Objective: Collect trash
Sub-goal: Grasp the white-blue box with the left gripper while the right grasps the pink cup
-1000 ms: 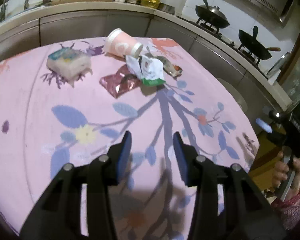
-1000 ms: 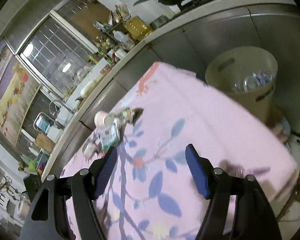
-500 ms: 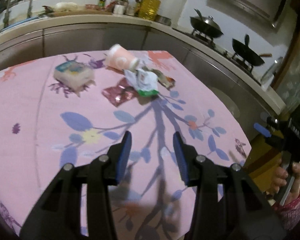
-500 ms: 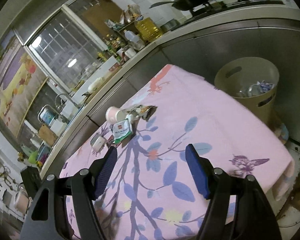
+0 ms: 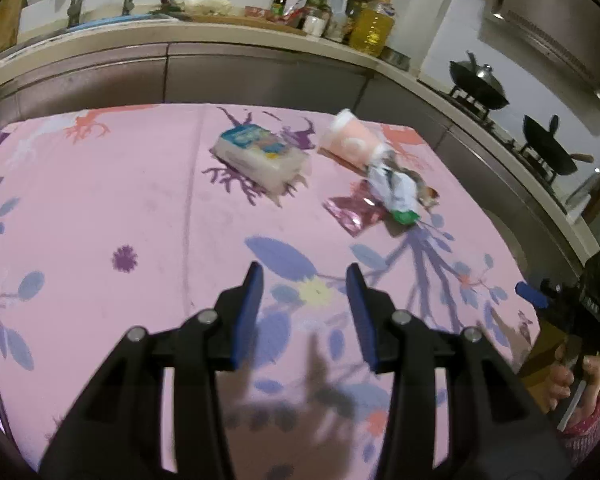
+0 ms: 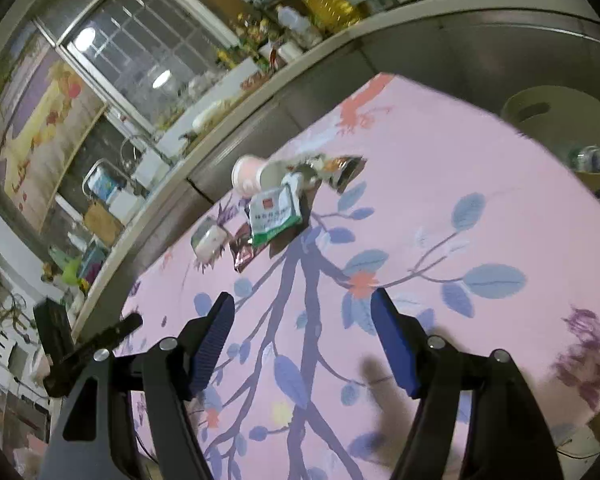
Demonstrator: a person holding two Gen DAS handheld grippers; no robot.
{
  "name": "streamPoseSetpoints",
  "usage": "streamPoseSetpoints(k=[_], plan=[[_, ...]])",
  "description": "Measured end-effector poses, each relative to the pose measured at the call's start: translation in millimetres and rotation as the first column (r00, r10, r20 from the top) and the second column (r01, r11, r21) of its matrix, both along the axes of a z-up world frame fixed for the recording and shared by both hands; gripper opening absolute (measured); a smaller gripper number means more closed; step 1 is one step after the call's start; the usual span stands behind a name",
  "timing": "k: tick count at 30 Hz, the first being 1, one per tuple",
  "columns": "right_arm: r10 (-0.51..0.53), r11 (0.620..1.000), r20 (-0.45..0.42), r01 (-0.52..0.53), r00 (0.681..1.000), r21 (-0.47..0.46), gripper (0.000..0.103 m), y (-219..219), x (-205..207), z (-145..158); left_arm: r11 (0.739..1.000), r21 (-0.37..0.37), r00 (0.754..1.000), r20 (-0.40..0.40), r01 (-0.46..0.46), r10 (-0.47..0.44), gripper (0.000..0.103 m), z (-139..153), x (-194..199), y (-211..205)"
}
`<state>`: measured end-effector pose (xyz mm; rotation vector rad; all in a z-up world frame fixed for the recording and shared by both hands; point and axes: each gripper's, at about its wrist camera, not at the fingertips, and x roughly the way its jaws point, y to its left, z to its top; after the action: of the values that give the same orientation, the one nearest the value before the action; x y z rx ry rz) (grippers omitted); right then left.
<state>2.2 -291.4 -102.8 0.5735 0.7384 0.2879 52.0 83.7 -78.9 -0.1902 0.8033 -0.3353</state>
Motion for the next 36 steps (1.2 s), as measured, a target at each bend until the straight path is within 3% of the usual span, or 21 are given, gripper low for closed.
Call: streamPoseSetpoints(k=[1, 2, 3, 6, 11, 14, 16, 19, 22, 26, 32, 34, 36], plan=[[0.012, 1.000, -0.014, -0.012, 1.000, -0.001, 0.068, 4.5, 7.5, -3.2, 1.000, 0.006, 1.000, -0.005, -0.002, 0.002, 0.041, -1.3, 9.4, 1.2], [0.025, 1.000, -0.027, -0.025, 0.999, -0.002, 0.068, 9.0, 15.5, -6.2, 1.000, 0.011, 1.000, -0.007, -0.002, 0.002, 0.047, -1.9, 16.8, 2.1], [0.034, 0.999, -0.038, -0.034, 0.999, -0.003, 0.068, 12.1, 22.2, -8.8, 1.000, 0.025, 1.000, -0.006, -0.008, 0.008, 0.060, -2.3, 28.0, 2.1], [0.059, 0.998, -0.069, -0.058, 0.996, 0.012, 0.068, 18.3, 43.6, -14.9, 0.998, 0.054, 1.000, 0.000, -0.012, 0.012, 0.076, -2.7, 65.5, -0.8], [0.091, 0.994, -0.065, -0.094, 0.994, -0.057, 0.068, 31.8, 86.0, -1.2, 0.995, -0.075, 0.991, -0.123, -0.064, 0.055, 0.078, -9.6, 144.6, 6.0], [0.113, 0.989, -0.048, -0.117, 0.992, -0.094, 0.068, 44.3, 114.5, 7.6, 0.986, -0.089, 0.968, -0.225, -0.139, 0.116, 0.079, -16.7, 194.6, 2.7], [0.129, 0.985, -0.042, -0.133, 0.991, -0.114, 0.068, 52.2, 132.8, 10.8, 0.986, 0.005, 0.952, -0.261, -0.165, 0.160, 0.079, -20.4, 223.8, -11.3], [0.136, 0.976, -0.013, -0.137, 0.991, -0.169, 0.068, 60.0, 166.9, 21.0, 0.983, 0.125, 0.948, -0.273, -0.135, 0.165, 0.079, -26.5, 243.2, -33.2], [0.165, 0.957, 0.043, -0.149, 0.985, -0.251, 0.068, 68.5, 196.8, 32.6, 0.976, 0.187, 0.950, -0.269, -0.112, 0.160, 0.073, -34.2, 240.9, -41.1], [0.318, 0.880, 0.027, -0.285, 0.948, -0.380, 0.071, 103.8, 235.5, 33.0, 0.983, 0.156, 0.963, -0.237, -0.092, 0.128, 0.062, -37.2, 215.1, -26.3], [0.440, 0.671, -0.112, -0.409, 0.891, -0.618, 0.070, 165.0, 271.8, 7.0, 0.994, 0.057, 0.969, -0.224, -0.089, 0.100, 0.060, -35.3, 154.9, 13.1], [0.465, 0.635, -0.120, -0.425, 0.877, -0.645, 0.053, 177.0, 269.8, 4.5, 0.996, 0.026, 0.973, -0.211, -0.090, 0.094, 0.060, -34.1, 133.9, 21.9], [0.492, 0.634, -0.112, -0.444, 0.863, -0.633, 0.051, 185.0, 258.3, 9.6, 0.996, 0.000, 0.975, -0.204, -0.088, 0.087, 0.060, -31.5, 115.6, 27.9]])
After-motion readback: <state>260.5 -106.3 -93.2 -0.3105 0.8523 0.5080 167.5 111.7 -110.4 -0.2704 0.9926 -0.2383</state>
